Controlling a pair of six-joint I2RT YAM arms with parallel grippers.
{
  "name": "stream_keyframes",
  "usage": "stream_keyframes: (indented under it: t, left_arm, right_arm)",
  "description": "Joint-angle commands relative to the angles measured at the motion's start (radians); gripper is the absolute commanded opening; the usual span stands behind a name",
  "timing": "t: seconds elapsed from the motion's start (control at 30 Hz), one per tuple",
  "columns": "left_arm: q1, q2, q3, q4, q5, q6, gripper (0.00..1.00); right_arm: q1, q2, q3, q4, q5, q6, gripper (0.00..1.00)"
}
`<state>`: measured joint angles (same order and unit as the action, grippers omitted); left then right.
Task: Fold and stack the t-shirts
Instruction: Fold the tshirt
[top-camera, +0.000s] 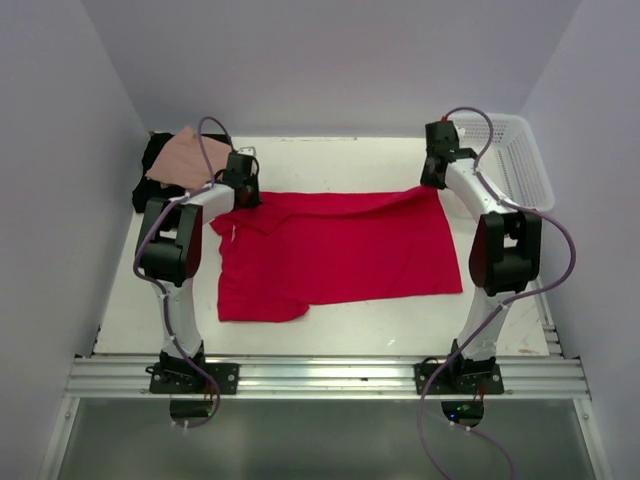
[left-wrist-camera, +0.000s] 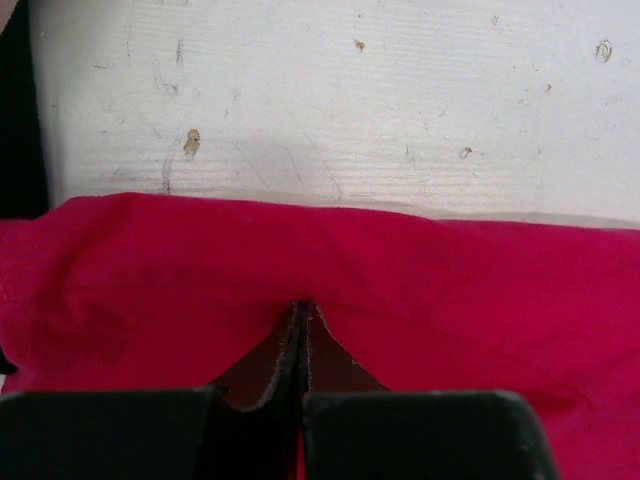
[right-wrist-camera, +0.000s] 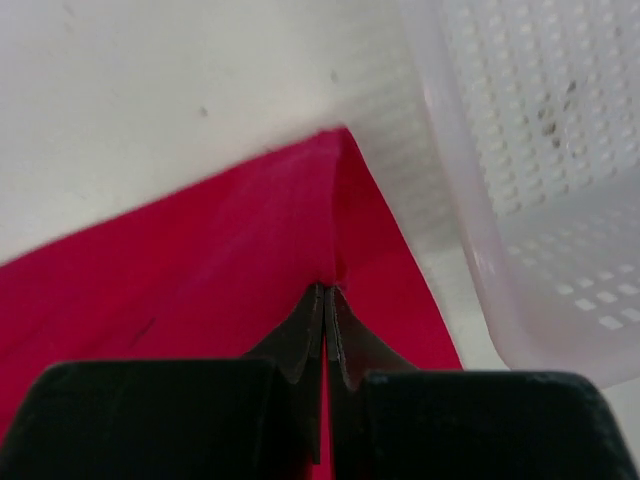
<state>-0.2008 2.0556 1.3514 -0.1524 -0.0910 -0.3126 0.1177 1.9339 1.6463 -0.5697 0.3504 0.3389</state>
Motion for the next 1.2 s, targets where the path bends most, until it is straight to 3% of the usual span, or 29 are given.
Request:
stream_keyframes:
  t: [0.0, 0.3, 0.63, 1.07, 1.17]
  left_arm:
    - [-0.009, 0.055, 0.000, -0.076, 0.023, 0.018, 0.00]
    - [-0.009, 0.064, 0.002, -0.079, 0.027, 0.013, 0.00]
    - [-0.011, 0.061, 0.000, -0.084, 0.025, 0.015, 0.00]
    - [-0.009, 0.025, 0.000, -0.091, 0.022, 0.017, 0.00]
    - [-0.009, -0.009, -0.011, -0.090, 0.017, 0.004, 0.00]
  right_arm:
    - [-0.001, 0.027, -0.119, -0.059, 0.030, -0.011, 0.00]
    - [0.000, 0.008, -0.252, -0.047, 0.108, -0.008, 0.00]
    - [0.000, 0.046, -0.203, -0.055, 0.231, 0.018, 0.00]
    - [0.023, 0.001, -0.282, -0.009, 0.177, 0.011, 0.00]
    - [0.068, -0.070, -0.322, 0.025, 0.139, -0.014, 0.24]
